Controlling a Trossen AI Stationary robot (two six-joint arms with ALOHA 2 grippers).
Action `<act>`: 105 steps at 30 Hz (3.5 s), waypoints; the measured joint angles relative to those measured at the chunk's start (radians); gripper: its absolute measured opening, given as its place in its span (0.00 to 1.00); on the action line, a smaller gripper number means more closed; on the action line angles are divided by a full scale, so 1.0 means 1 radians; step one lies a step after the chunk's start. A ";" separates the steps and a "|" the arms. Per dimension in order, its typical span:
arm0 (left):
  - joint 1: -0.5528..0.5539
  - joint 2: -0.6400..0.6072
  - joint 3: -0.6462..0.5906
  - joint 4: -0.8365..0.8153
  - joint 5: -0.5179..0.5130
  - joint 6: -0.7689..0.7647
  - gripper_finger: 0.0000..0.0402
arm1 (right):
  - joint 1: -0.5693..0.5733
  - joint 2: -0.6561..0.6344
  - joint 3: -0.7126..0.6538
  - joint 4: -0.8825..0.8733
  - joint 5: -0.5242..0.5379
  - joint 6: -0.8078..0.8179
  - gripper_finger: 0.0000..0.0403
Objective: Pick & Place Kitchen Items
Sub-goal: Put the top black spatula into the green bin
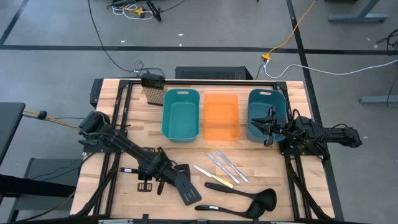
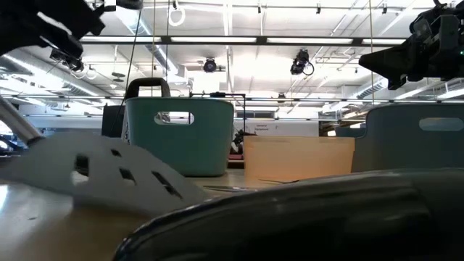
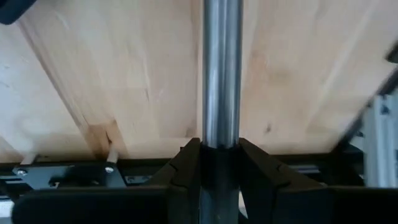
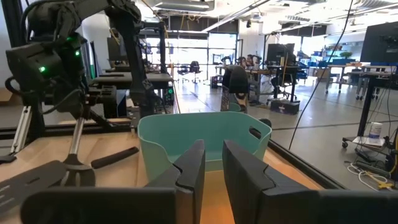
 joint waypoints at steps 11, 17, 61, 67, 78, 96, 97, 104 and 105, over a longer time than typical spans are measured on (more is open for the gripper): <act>0.042 -0.001 0.022 -0.022 0.079 -0.051 0.21 | 0.000 0.000 0.000 0.000 0.000 0.000 0.17; 0.044 -0.001 0.022 -0.057 0.122 -0.010 0.21 | 0.000 0.000 0.000 0.000 0.000 -0.008 0.17; 0.065 -0.002 0.023 0.000 0.457 -0.039 0.21 | 0.000 0.000 0.000 0.000 0.000 -0.012 0.17; 0.006 -0.002 0.023 -0.043 0.420 0.015 0.21 | 0.000 0.000 0.000 0.000 0.000 -0.012 0.17; -0.121 -0.002 0.023 -0.117 0.308 0.046 0.21 | 0.000 0.000 0.000 0.000 0.000 0.001 0.17; -0.262 -0.202 0.292 -0.120 -0.338 -0.078 0.21 | 0.000 0.000 0.000 0.000 0.000 0.033 0.17; -0.259 -0.212 0.295 -0.122 -0.393 -0.062 0.21 | 0.000 0.000 0.000 0.000 0.000 0.036 0.17; -0.168 -0.238 0.299 -0.121 -0.922 0.129 0.21 | 0.000 0.000 0.000 -0.001 -0.001 0.053 0.17; -0.149 -0.240 0.299 -0.120 -0.987 0.153 0.21 | 0.000 0.000 0.000 -0.001 -0.001 0.054 0.17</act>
